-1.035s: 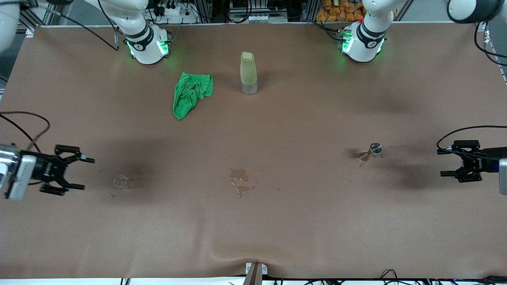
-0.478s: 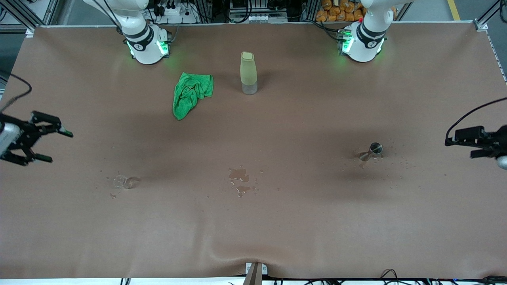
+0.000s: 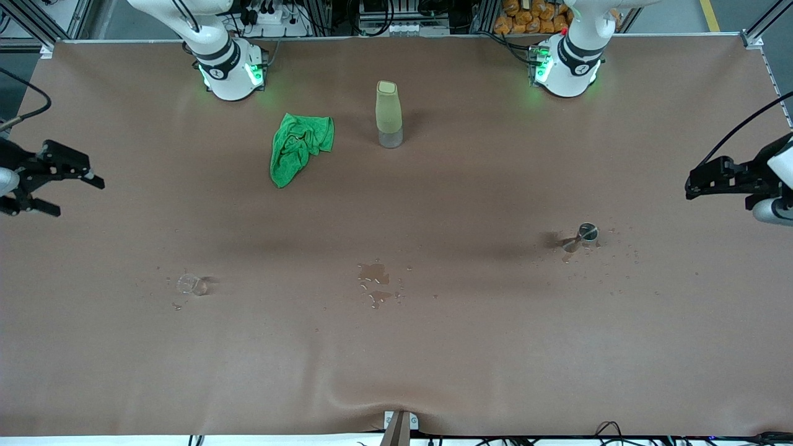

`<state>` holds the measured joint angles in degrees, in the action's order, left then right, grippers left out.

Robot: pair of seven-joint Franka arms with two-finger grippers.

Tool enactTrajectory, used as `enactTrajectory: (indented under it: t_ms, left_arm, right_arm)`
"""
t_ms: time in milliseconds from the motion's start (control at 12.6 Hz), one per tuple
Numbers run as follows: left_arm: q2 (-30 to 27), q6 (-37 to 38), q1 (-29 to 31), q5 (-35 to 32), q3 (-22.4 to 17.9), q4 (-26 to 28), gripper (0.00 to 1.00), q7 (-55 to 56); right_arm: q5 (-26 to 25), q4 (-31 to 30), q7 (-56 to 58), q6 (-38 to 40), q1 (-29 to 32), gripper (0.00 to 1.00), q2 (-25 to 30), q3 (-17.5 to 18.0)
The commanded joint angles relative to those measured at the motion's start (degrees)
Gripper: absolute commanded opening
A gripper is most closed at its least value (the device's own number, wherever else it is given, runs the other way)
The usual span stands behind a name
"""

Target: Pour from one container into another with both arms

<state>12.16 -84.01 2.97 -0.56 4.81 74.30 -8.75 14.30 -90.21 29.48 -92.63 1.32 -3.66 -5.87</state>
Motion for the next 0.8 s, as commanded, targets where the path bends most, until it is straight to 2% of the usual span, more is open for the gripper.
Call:
enactTrajectory:
  t_ms: [0, 159, 318, 398, 557, 717]
  left_arm:
    - [-4.58, -0.72, 0.72, -1.03, 0.12, 5.05, 1.00, 0.75]
    - [-7.39, -1.94, 0.89, -0.85, 0.20, 8.04, 1.00, 0.75]
    - [-14.58, -8.50, 1.68, -0.24, 1.60, 18.62, 1.00, 1.01]
    - [-16.44, -9.06, 1.60, -0.24, 1.78, 20.86, 1.00, 2.49]
    - [-16.72, -6.27, 1.34, -0.24, 1.79, 20.62, 1.00, 8.54]
    - [-16.99, -6.17, 0.55, -0.24, 1.79, 20.18, 1.00, 10.85]
  right_arm:
    - [-4.70, -1.37, -11.86, 3.31, -0.89, 1.00, 1.72, 0.07]
    - [-5.24, -0.41, -17.42, 5.51, -0.27, 1.00, 2.25, 1.04]
    - [-5.33, 0.04, -20.85, 8.67, 0.08, 1.00, 2.60, 0.43]
    - [-5.59, 0.21, -23.04, 9.82, 0.08, 1.00, 3.04, 0.34]
    - [-9.18, 1.43, -25.26, 10.09, -0.18, 1.00, 3.57, 0.51]
    - [-9.99, 2.49, -25.26, 10.27, -0.36, 1.00, 3.57, 0.51]
